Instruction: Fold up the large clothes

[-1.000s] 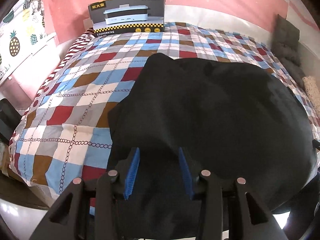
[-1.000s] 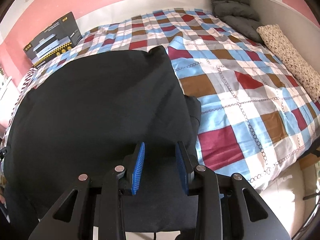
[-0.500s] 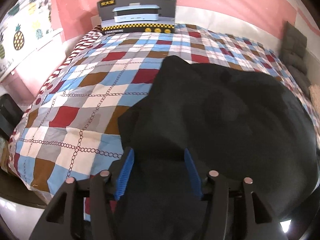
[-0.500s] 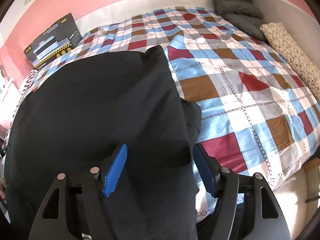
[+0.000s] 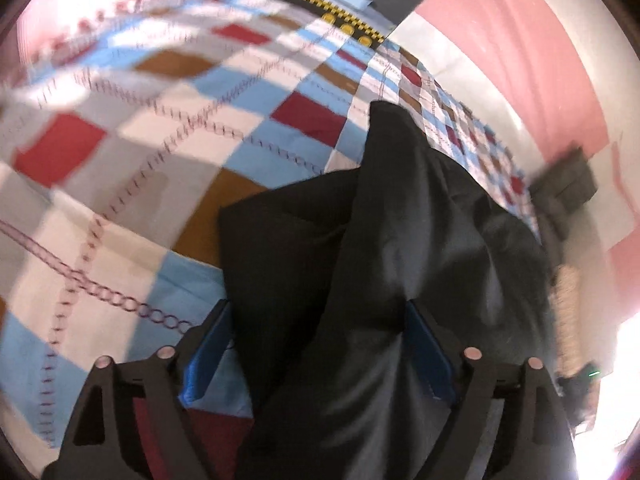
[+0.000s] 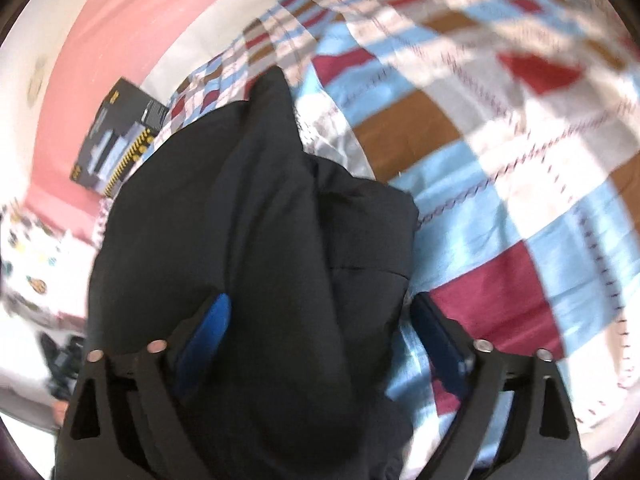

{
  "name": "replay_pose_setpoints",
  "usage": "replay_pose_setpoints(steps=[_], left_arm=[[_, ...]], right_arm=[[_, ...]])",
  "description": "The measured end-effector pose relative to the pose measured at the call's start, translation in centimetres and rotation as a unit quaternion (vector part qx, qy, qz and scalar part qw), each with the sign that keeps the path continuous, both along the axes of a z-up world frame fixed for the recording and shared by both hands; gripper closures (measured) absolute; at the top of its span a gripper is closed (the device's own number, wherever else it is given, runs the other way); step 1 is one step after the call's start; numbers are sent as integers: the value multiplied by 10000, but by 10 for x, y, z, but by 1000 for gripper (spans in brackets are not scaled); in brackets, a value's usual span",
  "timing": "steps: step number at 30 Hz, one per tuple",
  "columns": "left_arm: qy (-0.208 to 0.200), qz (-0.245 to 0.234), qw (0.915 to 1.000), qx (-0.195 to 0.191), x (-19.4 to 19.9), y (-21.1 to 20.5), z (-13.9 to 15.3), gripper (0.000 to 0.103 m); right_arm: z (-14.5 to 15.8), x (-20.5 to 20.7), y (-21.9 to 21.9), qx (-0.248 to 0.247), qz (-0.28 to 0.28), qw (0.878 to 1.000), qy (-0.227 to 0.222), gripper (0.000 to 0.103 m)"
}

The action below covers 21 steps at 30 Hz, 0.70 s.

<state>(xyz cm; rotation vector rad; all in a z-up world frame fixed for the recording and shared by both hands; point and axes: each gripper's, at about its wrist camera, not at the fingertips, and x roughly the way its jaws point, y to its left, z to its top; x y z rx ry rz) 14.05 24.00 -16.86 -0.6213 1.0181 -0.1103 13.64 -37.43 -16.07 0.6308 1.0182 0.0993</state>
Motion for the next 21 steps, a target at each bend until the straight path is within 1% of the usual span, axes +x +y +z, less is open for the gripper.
replay_pose_setpoints(steps=[1,3,5,9,12,14,17,19,21], left_arm=[[49,-4,9998,-191,2,3,-5,13],[85,-46,9990,-444,6,6,-11,12],[113,-126,9984,-548,11,5,-13,11],[192,-302,9976,-593,24,2,-15,7],[203,-391,9976,-528,27,-2,-14,7],[107,-459,9975,-521,20,-6,-11,9],[-9,-670,9958,-625,12,-10,-10,10],[-19,-755,9945,-729,10,-9,-11,10],[92,-765,9938,-805,20,-8,-14,10]], right_arm=[[-4,2,-3,205,14,9998,25,10],[-9,5,-7,496,56,9988,9,10],[-11,10,-9,661,115,9977,1,10],[-17,24,-12,987,260,9947,83,10],[-17,26,-11,1055,403,9935,132,10],[-18,23,-7,1180,569,9913,147,17],[-19,13,-1,1370,845,9869,91,23],[-20,10,-1,1447,937,9850,55,25],[-22,15,-1,1449,965,9847,75,25]])
